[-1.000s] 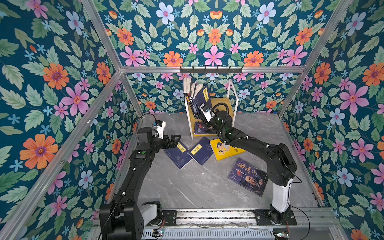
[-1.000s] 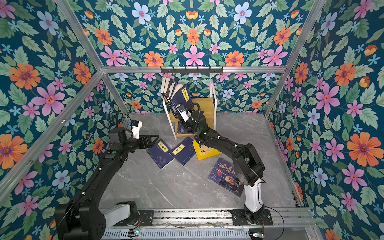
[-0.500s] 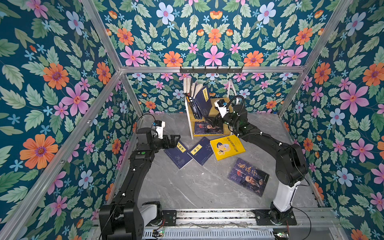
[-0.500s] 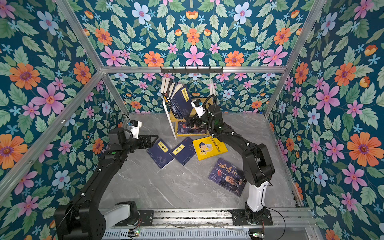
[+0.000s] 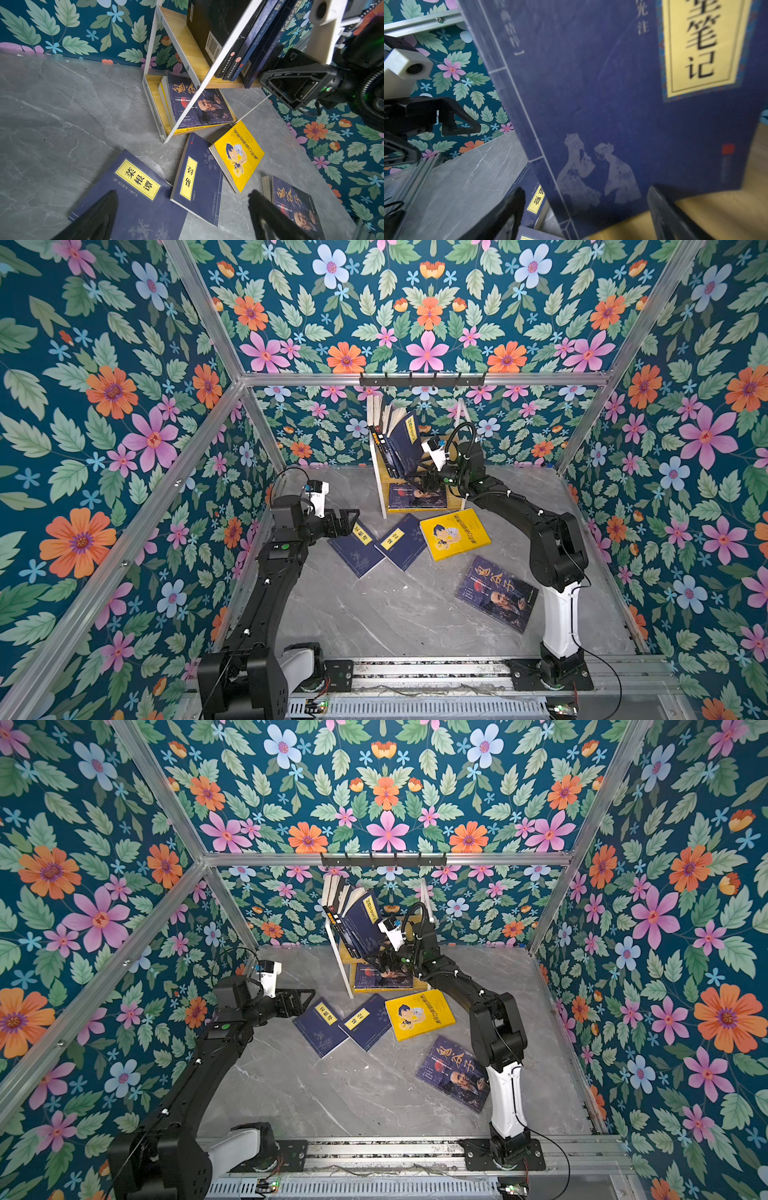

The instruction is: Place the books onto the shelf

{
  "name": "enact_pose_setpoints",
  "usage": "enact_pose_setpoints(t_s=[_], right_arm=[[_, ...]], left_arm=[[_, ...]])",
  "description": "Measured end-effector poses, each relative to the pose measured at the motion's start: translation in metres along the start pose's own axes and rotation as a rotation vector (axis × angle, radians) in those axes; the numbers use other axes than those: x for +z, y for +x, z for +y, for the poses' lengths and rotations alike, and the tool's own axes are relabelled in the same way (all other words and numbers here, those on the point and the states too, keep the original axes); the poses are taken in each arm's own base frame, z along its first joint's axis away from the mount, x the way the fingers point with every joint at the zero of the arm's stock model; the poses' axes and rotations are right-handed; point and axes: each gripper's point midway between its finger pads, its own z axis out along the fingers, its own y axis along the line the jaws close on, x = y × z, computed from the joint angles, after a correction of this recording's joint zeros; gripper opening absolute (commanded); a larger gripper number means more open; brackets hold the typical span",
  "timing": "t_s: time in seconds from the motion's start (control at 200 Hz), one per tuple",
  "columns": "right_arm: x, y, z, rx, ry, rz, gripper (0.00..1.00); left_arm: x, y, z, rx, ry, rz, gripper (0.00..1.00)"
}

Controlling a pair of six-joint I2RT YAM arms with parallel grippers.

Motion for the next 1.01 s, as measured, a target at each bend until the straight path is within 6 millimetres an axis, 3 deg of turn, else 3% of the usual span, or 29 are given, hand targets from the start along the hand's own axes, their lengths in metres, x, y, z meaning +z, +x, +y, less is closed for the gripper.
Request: enact_pose_setpoints(t_s=[0.595, 0.775, 1.005], right_arm=[[0.026, -0.007, -0.006, -0.016, -0.114, -0.02, 0.8], [0.026, -0.006, -0.007, -0.015, -0.114, -0.012, 0.8], [0.011, -0.005, -0.004, 0.004, -0.076, 0.006, 0.88]], left_arm=[[0.002, 0.001, 0.004, -0.004, -0.008, 0.006, 1.0], [0.003, 0.002, 0.005, -0.007, -0.009, 0.01, 1.0], [0.004, 0.002, 0.005, -0.007, -0.009, 0.011, 1.0]])
